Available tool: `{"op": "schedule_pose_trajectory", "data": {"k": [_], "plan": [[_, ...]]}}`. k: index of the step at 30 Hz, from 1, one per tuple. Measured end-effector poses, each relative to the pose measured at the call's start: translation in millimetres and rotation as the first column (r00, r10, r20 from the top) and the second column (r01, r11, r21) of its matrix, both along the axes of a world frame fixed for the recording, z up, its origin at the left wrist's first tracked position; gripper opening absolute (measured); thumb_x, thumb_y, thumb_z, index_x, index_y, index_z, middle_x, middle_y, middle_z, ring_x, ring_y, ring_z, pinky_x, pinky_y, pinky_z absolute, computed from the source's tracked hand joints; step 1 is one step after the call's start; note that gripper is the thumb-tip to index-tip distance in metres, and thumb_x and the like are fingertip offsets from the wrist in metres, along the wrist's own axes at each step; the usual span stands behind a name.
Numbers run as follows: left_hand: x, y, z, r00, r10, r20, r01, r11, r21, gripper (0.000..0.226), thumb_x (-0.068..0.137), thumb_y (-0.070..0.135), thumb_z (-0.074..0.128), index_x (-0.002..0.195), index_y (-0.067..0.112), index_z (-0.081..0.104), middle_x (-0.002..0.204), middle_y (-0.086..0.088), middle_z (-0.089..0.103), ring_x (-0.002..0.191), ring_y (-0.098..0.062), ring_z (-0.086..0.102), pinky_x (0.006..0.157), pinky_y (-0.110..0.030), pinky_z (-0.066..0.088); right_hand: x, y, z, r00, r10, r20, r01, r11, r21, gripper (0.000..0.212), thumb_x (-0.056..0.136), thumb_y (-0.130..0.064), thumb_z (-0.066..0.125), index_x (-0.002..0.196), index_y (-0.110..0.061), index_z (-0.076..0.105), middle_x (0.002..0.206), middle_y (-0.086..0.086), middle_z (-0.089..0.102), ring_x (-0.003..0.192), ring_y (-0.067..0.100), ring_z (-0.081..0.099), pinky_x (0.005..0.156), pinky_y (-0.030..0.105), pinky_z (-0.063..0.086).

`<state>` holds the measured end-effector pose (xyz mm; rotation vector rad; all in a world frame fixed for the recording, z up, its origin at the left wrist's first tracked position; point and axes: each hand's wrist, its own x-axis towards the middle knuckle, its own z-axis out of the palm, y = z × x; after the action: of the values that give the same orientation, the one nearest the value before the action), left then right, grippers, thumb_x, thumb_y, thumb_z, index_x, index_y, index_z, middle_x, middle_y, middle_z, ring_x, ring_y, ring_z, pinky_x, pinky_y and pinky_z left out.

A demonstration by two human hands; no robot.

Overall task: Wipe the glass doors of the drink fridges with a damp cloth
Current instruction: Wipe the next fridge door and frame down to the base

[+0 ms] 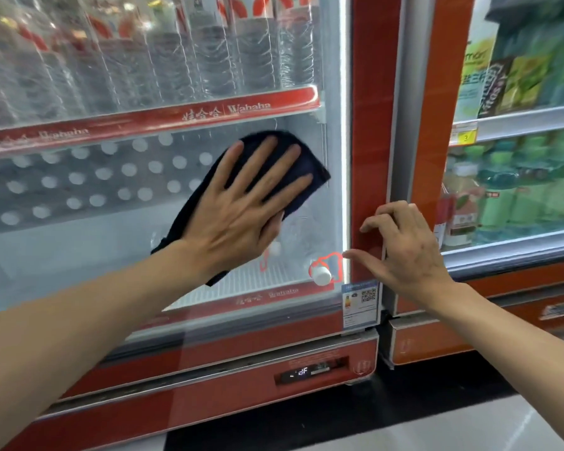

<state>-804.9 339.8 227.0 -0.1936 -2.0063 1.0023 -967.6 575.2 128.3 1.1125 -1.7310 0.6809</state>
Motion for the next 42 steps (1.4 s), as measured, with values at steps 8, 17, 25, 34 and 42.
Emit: {"op": "schedule_pose_trajectory", "data": {"k": [8,17,25,34,42], "plan": [[-16.9,16.6,-87.4,0.993,-0.018,0.113,0.019,1.000,-0.005,0.068,0.100,0.035,0.040,0.163,0.023,0.017,0.169,-0.009,0.010,0.154,-0.038,0.012,0.125,-0.056,-0.005,-4.0,6.6,7.5,0.973,0.194,0.128,-0.198,0.980,0.019,0.021,0.086,-0.006,0.071,0.105,-0.004,0.061,0.105,0.009,0.048,0.088,0.020,0.051,0.077,0.029,0.049],[-59.4,35.4,-68.8,0.905,-0.092,0.416,0.201,0.953,-0.228,0.062,0.101,0.034,0.032,0.161,0.024,0.023,0.169,-0.006,0.011,0.156,-0.030,0.005,0.126,-0.052,-0.007,1.0,12.5,23.8,0.968,0.201,0.149,-0.176,0.971,-0.164,0.023,0.081,0.008,0.046,0.097,-0.002,0.060,0.093,0.008,0.056,0.073,0.017,0.050,0.061,0.027,0.041],[-74.7,49.1,-71.9,0.886,-0.115,0.449,0.238,0.944,-0.229,0.063,0.101,0.035,0.039,0.160,0.021,0.019,0.165,-0.007,0.010,0.155,-0.030,0.007,0.126,-0.052,-0.005,12.6,-5.8,21.1,0.956,0.187,0.225,-0.123,0.955,-0.270,0.030,0.077,0.005,0.043,0.100,-0.006,0.059,0.097,0.008,0.056,0.078,0.027,0.056,0.064,0.048,0.051],[-24.4,19.7,-129.6,0.989,-0.020,0.146,0.028,0.998,-0.053,0.072,0.099,0.037,0.043,0.163,0.025,0.013,0.171,-0.006,0.010,0.156,-0.033,0.007,0.127,-0.052,-0.003,24.4,-18.2,4.2,0.966,0.051,0.254,0.030,0.951,-0.307,0.033,0.074,0.010,0.049,0.099,-0.005,0.063,0.102,0.011,0.053,0.086,0.025,0.054,0.070,0.035,0.048],[-42.8,65.2,-183.3,0.993,0.121,-0.011,-0.107,0.912,0.396,0.071,0.093,0.036,0.042,0.159,0.029,0.018,0.165,-0.008,0.016,0.148,-0.034,0.005,0.122,-0.055,-0.014,41.3,-22.5,-36.0,0.958,-0.055,0.282,0.093,0.988,-0.120,0.035,0.077,-0.005,0.038,0.102,-0.007,0.063,0.106,0.012,0.054,0.094,0.025,0.051,0.075,0.039,0.050]]}}
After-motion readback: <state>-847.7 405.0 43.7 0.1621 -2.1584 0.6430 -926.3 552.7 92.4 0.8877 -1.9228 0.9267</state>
